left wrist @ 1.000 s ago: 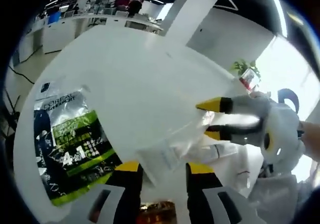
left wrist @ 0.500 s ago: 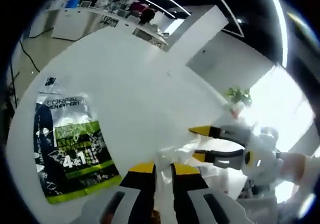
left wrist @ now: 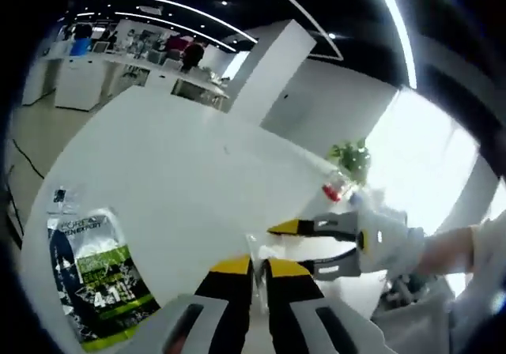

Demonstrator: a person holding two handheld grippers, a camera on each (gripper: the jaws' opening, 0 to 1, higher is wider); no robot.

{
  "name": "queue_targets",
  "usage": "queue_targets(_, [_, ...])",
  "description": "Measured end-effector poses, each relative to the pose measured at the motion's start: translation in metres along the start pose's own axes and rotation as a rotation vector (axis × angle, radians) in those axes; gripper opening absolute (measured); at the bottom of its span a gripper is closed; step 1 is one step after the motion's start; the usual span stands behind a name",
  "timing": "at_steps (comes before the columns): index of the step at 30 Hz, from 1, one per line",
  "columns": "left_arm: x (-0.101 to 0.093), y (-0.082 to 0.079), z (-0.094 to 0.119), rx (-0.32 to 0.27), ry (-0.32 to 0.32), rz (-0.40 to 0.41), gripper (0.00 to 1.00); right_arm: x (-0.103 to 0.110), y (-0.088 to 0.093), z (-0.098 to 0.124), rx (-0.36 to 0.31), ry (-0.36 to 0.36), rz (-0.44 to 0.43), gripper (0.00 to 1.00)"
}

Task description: Arrange the skincare products in the storage area until every visible bottle or jar stands upright without overlapping.

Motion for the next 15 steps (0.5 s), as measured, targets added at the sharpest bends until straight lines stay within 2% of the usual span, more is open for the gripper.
queue_targets(1, [-0.005,-0.005,0.0,-0.026,-0.004,-0.031,0.06,0.0,0.0,0.001,-0.008,-0.002,-0.016,0.29])
queue_targets(3, [-0.009,-0.008,0.0,-0.033,-0.012,-0.035,0.06,0.0,0.0,0.004,-0.033,-0.012,-0.085,0.29])
queue_targets(6, [-0.022,-0.019,-0.002,-0.043,-0.033,-0.126,0.05,0.0,0.002,0.009,-0.058,-0.008,-0.163,0.29])
queue_targets(12, [-0.046,-0.03,-0.012,-0.023,-0.077,-0.3,0.05,-0.003,0.01,0.014,-0.083,0.009,-0.292,0.29])
queue_targets(15, [-0.056,-0.034,-0.018,0.022,-0.118,-0.386,0.05,-0.005,0.014,0.016,-0.088,0.017,-0.344,0.29])
Point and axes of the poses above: the point that each gripper's makers call its tool centre point, and the gripper's own axes: z roughly backward along the fingers, x roughly to its left, y roughly out of its underside, the point moved 1 cm from there along z, roughly backward along the fingers, and after that the axes turned 10 degrees about x, right-handed, at the moved point
